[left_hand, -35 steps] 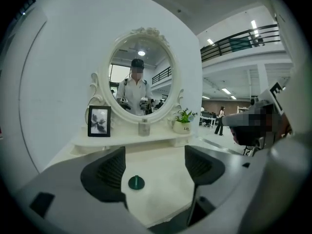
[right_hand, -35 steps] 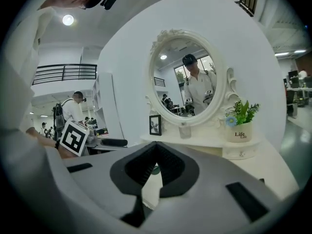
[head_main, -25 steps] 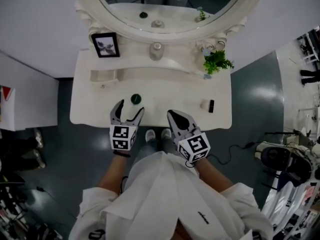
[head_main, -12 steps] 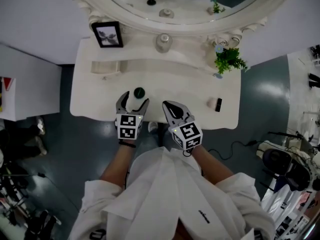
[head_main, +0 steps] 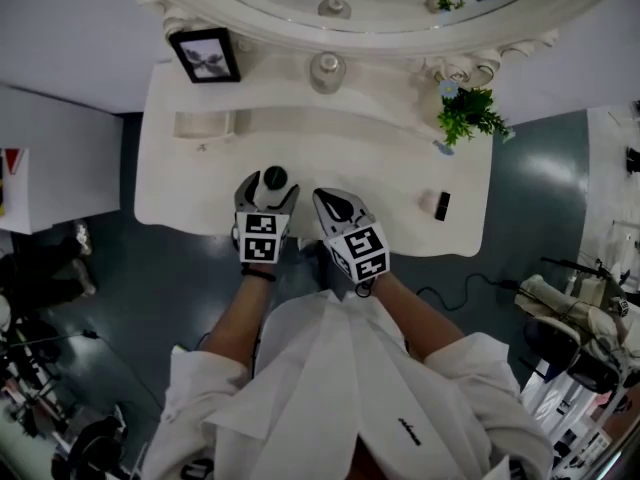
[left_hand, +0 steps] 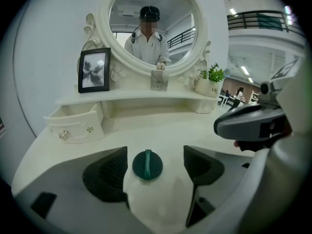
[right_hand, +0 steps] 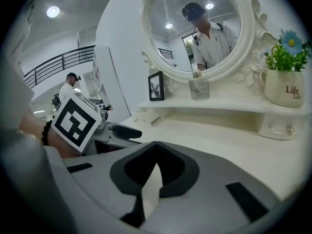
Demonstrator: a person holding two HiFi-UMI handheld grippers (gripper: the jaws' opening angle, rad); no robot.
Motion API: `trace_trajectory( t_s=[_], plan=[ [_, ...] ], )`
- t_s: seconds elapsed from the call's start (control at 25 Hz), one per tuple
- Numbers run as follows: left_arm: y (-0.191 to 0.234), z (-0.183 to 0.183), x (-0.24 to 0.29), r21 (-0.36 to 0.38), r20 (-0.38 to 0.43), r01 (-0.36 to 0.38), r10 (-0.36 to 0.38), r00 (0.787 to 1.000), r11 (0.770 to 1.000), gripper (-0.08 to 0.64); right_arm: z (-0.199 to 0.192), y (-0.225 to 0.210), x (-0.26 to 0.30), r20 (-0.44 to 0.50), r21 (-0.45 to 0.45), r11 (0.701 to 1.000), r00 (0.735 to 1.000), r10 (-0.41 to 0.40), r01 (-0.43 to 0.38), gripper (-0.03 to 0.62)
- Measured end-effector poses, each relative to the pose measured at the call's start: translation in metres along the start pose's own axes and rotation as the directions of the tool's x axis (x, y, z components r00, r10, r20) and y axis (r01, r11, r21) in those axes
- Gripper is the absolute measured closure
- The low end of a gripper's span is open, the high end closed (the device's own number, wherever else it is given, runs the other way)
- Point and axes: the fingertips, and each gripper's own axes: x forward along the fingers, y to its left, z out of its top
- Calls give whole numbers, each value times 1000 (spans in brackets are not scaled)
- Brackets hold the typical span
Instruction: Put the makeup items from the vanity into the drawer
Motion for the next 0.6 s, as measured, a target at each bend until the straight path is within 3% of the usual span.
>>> trace_trajectory(
  t_s=[0.6],
  plan=[
    [13,-19,29,-43,-94,-44,39,995,998,207,-16,-12,30,-54,10,999,997,46,-45,575]
  ],
)
